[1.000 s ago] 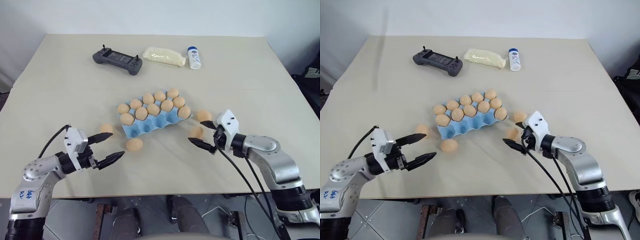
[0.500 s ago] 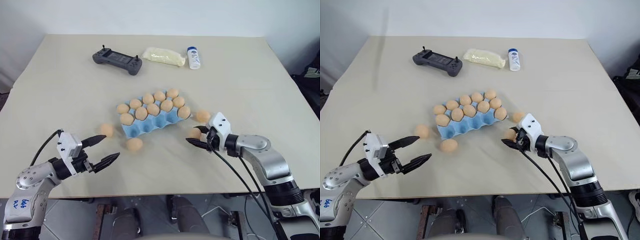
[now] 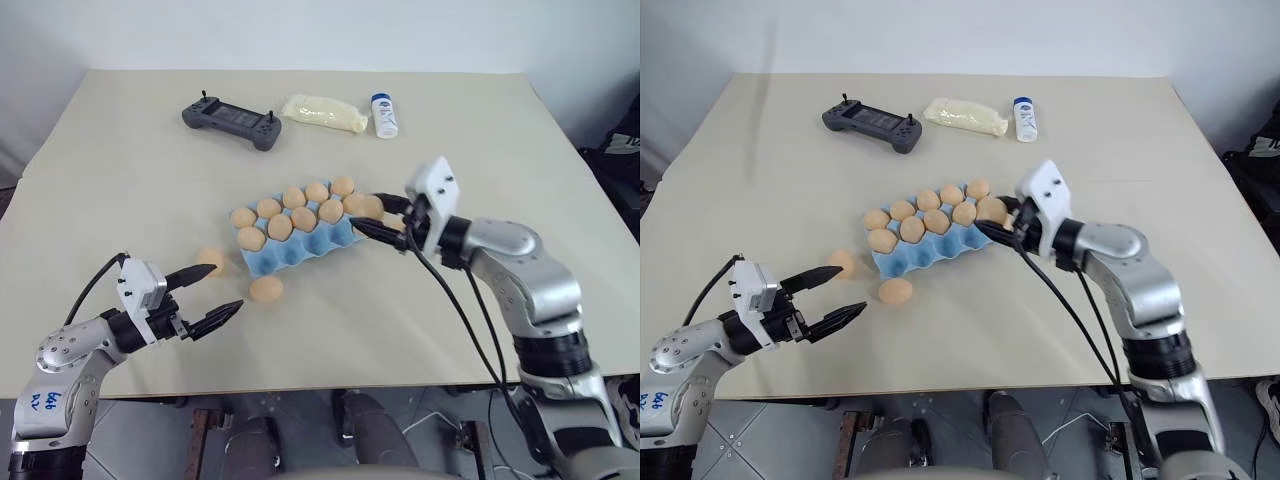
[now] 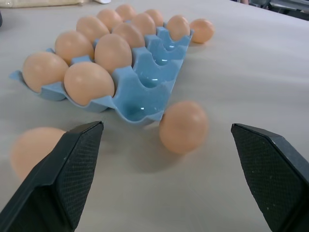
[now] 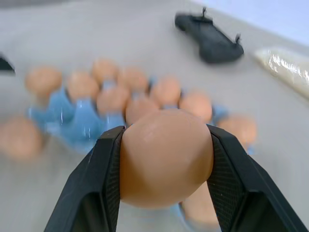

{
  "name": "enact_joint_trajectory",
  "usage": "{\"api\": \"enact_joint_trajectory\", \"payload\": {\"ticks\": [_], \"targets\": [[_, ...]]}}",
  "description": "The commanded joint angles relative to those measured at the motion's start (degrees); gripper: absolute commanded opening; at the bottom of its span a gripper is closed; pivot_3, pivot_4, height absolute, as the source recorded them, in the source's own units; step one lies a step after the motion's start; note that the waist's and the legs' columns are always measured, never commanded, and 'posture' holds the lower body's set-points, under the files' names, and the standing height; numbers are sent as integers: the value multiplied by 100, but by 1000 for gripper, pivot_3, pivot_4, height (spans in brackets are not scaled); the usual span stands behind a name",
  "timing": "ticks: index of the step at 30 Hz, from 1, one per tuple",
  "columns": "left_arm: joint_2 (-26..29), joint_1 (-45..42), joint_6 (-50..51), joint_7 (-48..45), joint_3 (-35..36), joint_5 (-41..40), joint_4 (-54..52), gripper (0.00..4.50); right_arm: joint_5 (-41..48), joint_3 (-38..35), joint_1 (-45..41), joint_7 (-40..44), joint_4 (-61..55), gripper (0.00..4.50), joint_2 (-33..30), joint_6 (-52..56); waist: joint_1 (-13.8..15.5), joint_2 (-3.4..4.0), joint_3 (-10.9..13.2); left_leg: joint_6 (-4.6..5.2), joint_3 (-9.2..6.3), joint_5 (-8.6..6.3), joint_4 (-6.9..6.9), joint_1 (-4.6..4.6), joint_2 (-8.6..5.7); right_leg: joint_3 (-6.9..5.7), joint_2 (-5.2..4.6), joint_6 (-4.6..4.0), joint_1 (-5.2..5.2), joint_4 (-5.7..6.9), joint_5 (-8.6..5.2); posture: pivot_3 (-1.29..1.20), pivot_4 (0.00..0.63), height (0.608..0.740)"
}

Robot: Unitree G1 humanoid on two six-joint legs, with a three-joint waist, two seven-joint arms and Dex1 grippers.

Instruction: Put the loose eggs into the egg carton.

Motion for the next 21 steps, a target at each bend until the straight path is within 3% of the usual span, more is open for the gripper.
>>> {"api": "enact_joint_trajectory", "payload": {"ticks": [1,14,15,20,21], "targets": [[-55,-55,-129,5,73,-143,-104,4500,-373,315,-296,-160,605,2033,192,-158,1,0,0,-1,0,0,-2,0,0,-1,0,1,0,0,0,0,150,740],[-99,111,-138,149,214,-164,-301,4500,-674,556,-519,72,1230,2033,435,-435,3,2,1,-12,11,-18,-3,-6,13,-21,3,46,-5,-7,25,0,150,740],[-101,109,-141,154,210,-161,-297,4500,-673,554,-518,101,1223,2725,440,-417,4,3,1,-13,12,-18,-2,-6,16,-23,2,45,-5,-6,24,0,150,740],[-113,29,-168,175,157,-140,-226,4500,-683,518,-531,119,1211,4374,507,-429,0,3,1,-20,12,-16,-2,-2,24,-25,2,39,-5,2,21,0,150,740],[-115,5,-176,173,144,-135,-207,4500,-686,509,-539,115,1207,4468,515,-431,0,3,1,-22,12,-16,-2,-1,26,-25,3,40,-5,2,22,0,150,740]]}}
